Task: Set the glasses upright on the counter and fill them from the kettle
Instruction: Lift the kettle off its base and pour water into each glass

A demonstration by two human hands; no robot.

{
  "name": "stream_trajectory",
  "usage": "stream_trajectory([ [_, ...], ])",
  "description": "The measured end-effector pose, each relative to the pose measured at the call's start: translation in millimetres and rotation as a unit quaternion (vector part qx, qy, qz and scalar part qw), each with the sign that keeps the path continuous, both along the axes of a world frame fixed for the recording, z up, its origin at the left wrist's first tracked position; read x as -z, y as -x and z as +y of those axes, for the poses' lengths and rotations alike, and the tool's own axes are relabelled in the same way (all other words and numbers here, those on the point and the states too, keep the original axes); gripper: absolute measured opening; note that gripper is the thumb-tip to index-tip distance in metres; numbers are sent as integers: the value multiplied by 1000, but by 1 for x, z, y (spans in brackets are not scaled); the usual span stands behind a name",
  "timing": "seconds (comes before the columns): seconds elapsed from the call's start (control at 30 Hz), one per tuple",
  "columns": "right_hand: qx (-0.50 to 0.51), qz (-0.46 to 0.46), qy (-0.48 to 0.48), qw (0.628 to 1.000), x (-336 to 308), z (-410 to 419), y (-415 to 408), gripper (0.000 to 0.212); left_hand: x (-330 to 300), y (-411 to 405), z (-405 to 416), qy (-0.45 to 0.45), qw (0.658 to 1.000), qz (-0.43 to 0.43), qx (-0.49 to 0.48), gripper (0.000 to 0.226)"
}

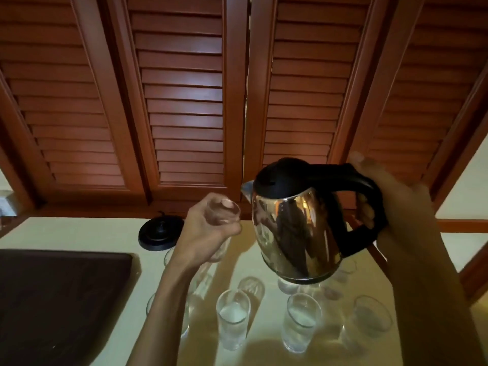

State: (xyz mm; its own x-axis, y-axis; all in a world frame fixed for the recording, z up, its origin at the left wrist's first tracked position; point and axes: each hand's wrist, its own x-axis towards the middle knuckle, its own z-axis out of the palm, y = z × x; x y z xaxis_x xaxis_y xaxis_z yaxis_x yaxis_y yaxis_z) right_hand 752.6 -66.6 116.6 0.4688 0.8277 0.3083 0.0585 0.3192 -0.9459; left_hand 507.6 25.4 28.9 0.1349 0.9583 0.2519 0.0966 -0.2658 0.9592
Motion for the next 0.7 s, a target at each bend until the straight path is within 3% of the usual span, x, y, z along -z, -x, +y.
stream_trajectory([
  [0.2,-11,-188,58,980,-35,21,22,45,5,9,-7,-28,990,135,-3,43],
  [0.33,-39,-300,51,952,-54,27,33,42,12,11,-9,-12,987,160,-2,43],
  [0.47,-64,-396,70,913,-74,34,47,52,15,13,-11,-8,984,178,4,43],
  [0.7,-74,-481,99,868,-98,34,71,63,18,15,-17,-3,982,186,5,45],
])
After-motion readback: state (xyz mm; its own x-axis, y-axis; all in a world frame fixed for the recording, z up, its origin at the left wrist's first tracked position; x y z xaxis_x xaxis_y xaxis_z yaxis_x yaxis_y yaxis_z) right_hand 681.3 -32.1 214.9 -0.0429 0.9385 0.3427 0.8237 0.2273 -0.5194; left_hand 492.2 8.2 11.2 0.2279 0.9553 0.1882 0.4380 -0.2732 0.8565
